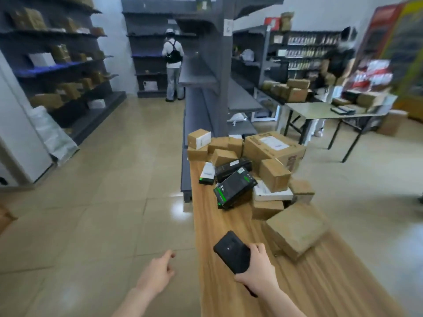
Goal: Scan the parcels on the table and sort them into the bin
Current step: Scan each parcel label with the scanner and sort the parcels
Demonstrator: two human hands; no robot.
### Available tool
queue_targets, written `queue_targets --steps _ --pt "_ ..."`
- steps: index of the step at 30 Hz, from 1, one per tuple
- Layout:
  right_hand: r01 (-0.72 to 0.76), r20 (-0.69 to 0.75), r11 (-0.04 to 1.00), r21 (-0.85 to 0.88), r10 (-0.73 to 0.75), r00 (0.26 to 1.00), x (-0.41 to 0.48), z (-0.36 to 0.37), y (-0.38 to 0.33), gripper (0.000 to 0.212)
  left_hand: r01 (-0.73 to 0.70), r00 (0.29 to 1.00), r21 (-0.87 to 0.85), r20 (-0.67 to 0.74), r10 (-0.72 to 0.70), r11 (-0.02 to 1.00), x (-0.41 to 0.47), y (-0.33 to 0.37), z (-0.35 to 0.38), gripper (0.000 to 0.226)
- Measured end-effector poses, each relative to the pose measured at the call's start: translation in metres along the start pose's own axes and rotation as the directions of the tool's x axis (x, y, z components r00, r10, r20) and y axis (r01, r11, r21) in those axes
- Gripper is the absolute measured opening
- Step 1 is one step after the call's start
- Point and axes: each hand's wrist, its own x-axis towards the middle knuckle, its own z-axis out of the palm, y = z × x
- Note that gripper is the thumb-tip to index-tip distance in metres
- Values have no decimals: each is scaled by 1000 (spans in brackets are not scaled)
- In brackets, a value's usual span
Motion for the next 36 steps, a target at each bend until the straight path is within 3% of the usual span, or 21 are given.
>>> queue_targets --steps 9,14,22,28,36 --pt "-303 -169 948 95 315 934 48 -39 39 86 -298 948 3 115 296 955 137 104 2 51" --pt "-455 -190 876 159 480 857 85 -41 30 86 -352 930 33 125 346 935 217 129 -1 61" --pt "-547 -220 799 251 597 771 134 -40 13 92 -411 911 94 78 405 907 318 175 -2 91" --pt "-584 -225 758 292 648 728 151 -41 9 86 -400 912 126 150 381 908 356 189 14 108" --pt "-613 -249 750 248 661 708 158 -43 11 79 -430 903 172 103 418 886 359 187 15 108"
